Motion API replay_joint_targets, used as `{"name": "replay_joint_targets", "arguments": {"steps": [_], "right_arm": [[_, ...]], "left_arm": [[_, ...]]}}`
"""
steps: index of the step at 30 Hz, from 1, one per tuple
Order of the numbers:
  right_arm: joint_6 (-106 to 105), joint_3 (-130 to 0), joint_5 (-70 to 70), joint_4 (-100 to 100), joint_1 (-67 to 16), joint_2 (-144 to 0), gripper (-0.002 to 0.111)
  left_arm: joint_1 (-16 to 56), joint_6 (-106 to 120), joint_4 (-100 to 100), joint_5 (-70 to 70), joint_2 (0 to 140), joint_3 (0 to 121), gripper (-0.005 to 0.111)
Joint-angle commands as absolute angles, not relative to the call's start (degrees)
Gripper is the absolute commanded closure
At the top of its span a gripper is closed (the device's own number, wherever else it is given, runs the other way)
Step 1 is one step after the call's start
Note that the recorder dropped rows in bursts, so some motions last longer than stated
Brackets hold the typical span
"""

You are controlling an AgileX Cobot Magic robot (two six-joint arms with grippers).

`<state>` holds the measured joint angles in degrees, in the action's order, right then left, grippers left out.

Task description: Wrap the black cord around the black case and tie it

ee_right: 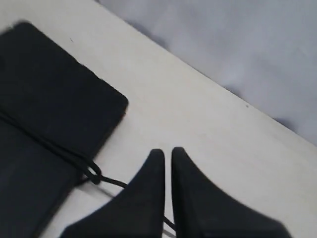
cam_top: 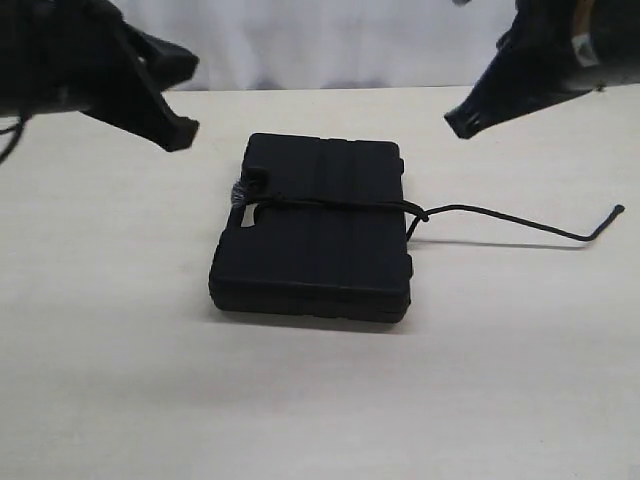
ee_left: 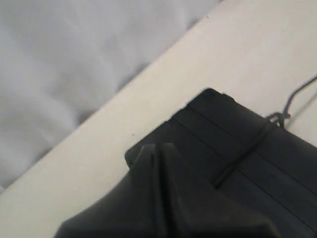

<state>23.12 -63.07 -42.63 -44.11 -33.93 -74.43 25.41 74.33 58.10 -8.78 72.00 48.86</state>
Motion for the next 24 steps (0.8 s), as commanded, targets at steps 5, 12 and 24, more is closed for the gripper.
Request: {"name": "replay_joint_targets", "arguments": {"steps": [5, 12, 24], "right_arm": [[15.78, -62.75, -32.42, -21.89, -34.15, -59.74, 0.104], [16.3, -50.66, -11.44, -19.72, -34.15, -44.26, 0.104], [16.3, -42.96, -7.05, -19.72, -34.15, -30.31, 0.104]], "left_arm": [[25.44, 71.66, 65.89, -2.38, 47.56, 41.32, 0.107], [25.44, 71.49, 68.27, -2.97, 30.67, 37.38, 0.107], [25.44, 70.2, 68.18, -9.1, 14.18, 37.29, 0.107]]}}
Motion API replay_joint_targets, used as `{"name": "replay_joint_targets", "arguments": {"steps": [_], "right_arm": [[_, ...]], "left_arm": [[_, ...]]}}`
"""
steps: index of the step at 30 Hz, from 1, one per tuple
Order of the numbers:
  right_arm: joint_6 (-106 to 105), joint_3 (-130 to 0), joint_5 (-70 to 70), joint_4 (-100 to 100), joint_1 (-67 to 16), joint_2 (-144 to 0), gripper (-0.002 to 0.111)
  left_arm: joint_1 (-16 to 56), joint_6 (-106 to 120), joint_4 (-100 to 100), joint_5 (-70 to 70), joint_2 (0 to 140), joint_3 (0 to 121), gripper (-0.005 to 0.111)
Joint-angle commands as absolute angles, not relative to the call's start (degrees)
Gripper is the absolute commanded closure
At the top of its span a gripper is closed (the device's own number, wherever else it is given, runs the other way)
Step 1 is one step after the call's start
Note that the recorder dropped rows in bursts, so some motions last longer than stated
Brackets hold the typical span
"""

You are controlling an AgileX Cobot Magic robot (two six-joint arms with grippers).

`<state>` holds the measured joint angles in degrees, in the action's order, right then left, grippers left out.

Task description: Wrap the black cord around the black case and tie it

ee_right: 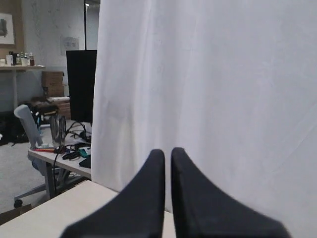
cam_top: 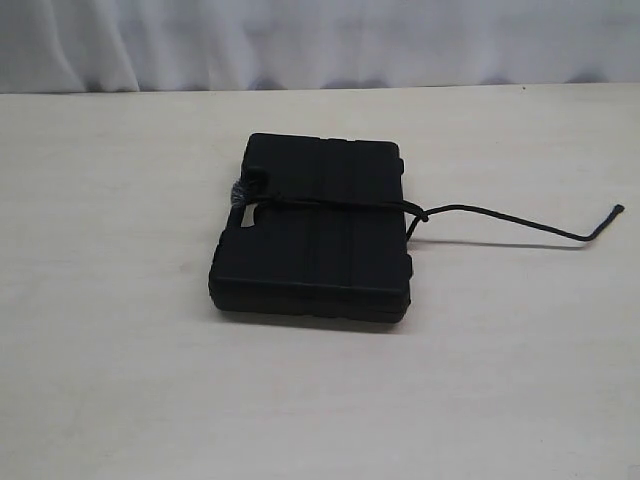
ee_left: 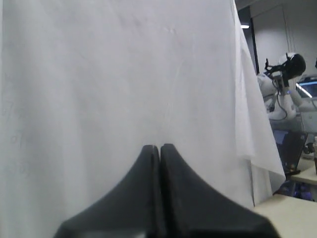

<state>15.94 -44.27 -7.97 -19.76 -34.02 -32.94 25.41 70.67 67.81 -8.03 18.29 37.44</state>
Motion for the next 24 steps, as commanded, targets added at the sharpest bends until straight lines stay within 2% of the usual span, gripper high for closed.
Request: {"name": "replay_joint_targets", "arguments": {"steps": [1, 10, 24], "right_arm": [[16.3, -42.7, -7.55, -19.72, -34.15, -29.8, 0.104], [16.3, -40.28, -8.45, -19.72, -34.15, -26.95, 0.104], [16.3, -40.28, -8.45, -19.72, -34.15, -26.95, 0.104]], "left_arm": [[25.44, 70.2, 68.18, -9.1, 13.07, 37.29, 0.107], [25.44, 70.2, 67.62, -14.73, 8.72, 37.29, 0.107], [25.44, 70.2, 67.62, -15.08, 8.72, 37.4, 0.107]]}}
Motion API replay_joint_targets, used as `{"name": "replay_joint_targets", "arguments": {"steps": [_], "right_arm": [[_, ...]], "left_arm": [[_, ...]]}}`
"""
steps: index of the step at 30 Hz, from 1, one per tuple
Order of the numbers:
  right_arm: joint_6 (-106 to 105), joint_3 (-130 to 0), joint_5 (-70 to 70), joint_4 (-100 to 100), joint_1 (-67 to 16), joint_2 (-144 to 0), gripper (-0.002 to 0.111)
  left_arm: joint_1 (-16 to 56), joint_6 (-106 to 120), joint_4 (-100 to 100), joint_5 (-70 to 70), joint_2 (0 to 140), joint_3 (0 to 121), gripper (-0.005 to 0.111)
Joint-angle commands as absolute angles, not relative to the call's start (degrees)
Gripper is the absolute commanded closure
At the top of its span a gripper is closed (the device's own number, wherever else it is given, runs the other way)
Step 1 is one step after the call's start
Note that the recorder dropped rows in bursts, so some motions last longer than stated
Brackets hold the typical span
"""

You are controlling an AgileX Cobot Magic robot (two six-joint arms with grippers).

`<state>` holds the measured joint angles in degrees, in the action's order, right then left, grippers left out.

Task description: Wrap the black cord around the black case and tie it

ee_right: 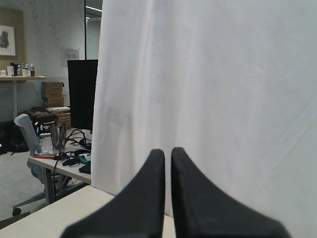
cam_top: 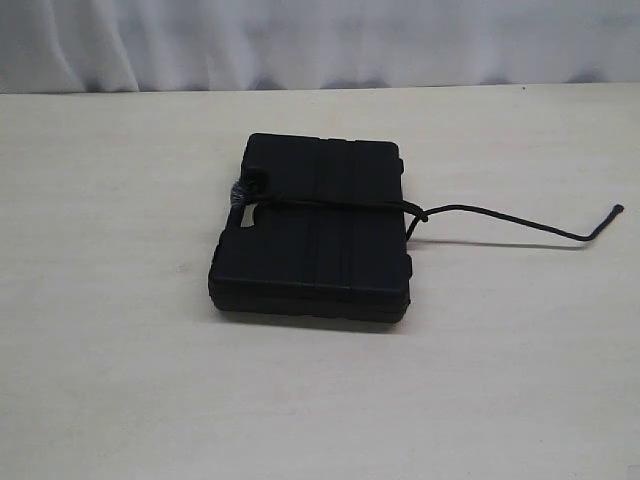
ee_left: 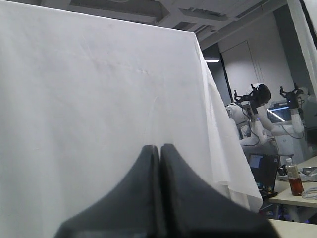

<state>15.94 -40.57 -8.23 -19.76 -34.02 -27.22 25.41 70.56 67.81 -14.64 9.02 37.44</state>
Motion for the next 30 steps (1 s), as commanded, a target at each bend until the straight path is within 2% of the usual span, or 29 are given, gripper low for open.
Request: {"name": "replay_joint_targets", "arguments": {"steps": [1, 16, 22, 26, 30], "right_arm": [[16.3, -40.28, -8.45, -19.72, -34.15, -26.95, 0.104], [16.3, -40.28, -8.45, -19.72, -34.15, -26.95, 0.104], [16.3, -40.28, -8.45, -19.72, -34.15, -26.95, 0.104], [16.3, -40.28, -8.45, -19.72, -34.15, -26.95, 0.104], [16.3, -40.28, -8.45, -19.72, -34.15, -26.95, 0.104]], "left_arm": [[25.44, 70.2, 67.62, -15.08, 8.72, 37.4, 0.107], [25.44, 70.2, 67.46, -15.09, 8.72, 37.4, 0.107], [25.44, 65.1, 53.18, -17.6, 8.72, 37.4, 0.107], [25.44, 39.45, 28.4, -19.65, 8.49, 37.4, 0.107], [25.44, 1.93, 0.0, -19.45, 8.49, 37.4, 0.107]]}}
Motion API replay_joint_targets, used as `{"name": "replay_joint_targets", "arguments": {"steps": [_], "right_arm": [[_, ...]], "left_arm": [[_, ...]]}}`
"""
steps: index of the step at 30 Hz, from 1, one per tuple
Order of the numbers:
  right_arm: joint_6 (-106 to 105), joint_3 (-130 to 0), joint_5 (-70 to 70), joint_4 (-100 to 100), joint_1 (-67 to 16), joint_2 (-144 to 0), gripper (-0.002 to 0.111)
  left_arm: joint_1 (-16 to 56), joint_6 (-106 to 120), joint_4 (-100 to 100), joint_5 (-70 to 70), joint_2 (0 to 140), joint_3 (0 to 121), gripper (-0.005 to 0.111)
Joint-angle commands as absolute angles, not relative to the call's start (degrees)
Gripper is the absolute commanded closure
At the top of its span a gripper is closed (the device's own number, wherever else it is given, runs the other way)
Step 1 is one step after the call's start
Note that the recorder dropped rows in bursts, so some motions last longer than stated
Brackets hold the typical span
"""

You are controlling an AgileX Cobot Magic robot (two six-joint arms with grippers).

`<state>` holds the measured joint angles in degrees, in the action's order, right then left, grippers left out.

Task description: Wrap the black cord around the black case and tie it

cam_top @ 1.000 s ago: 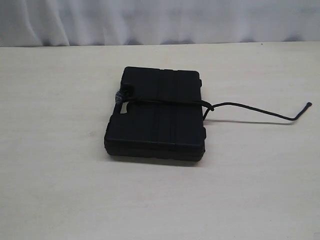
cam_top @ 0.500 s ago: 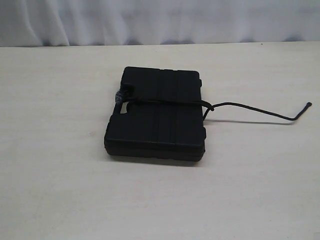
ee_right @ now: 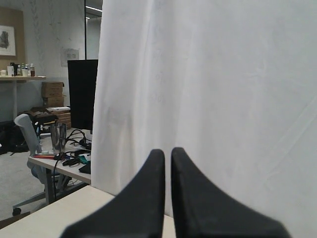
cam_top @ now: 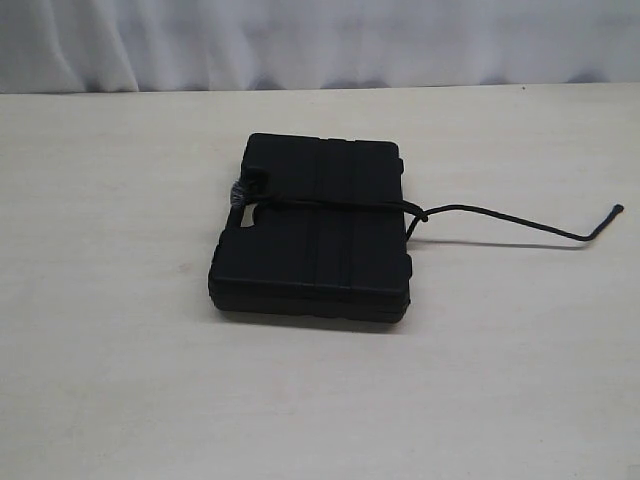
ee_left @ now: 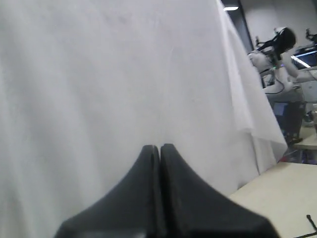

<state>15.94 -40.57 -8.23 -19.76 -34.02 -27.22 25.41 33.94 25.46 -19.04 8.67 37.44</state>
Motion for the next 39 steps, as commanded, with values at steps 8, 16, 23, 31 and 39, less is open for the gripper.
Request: {"name": "replay_joint_targets", "arguments": {"steps": [8, 16, 23, 31, 39], "right_arm": [[16.3, -40.28, -8.45, -19.72, -34.15, -26.95, 0.104], [16.3, -40.28, -8.45, -19.72, -34.15, -26.95, 0.104], [16.3, -40.28, -8.45, -19.72, -34.15, -26.95, 0.104], [16.3, -40.28, -8.45, -19.72, -34.15, -26.95, 0.104], [16.3, -40.28, -8.45, -19.72, -34.15, -26.95, 0.104]], "left_arm": [[23.48, -7.82, -7.31, -21.17, 8.49, 37.4, 0.107], [13.97, -7.82, -6.86, -18.47, 8.22, 31.96, 0.107], [7.4, -6.6, -4.66, -3.09, 5.36, 20.25, 0.107], [3.03, -2.44, -3.7, 11.06, 0.56, 6.99, 0.107], [1.28, 3.11, 0.69, 13.42, 0.0, 0.48, 0.107]]}}
